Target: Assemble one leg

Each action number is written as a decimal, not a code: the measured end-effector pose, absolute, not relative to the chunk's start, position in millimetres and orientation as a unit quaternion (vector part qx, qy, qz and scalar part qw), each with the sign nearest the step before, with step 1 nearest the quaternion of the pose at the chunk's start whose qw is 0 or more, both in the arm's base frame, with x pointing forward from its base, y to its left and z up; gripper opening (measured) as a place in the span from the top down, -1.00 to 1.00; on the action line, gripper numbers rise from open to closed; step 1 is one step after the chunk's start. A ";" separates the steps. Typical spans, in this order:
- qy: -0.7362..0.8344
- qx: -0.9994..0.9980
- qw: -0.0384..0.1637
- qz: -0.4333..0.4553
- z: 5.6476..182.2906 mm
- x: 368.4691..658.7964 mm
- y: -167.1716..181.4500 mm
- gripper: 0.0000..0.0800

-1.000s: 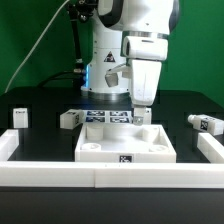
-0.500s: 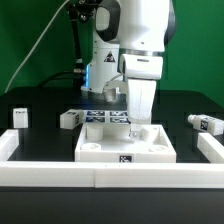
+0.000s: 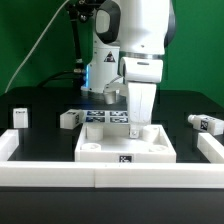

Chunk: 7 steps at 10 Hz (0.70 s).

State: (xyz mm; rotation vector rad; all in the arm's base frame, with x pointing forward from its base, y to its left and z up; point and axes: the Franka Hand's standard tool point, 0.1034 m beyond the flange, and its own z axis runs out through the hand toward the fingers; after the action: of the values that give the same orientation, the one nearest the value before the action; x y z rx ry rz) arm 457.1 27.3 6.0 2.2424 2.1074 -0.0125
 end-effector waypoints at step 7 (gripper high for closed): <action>0.684 0.728 0.032 -0.005 5.7 456.6 27.2 0.85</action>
Offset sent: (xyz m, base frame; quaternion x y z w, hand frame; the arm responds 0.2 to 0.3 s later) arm 0.0000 0.0000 0.0000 0.0000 0.0000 0.0000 1.0000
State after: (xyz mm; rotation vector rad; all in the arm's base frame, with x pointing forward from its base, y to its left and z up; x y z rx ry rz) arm 456.6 27.2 5.7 2.2430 2.1079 -0.0151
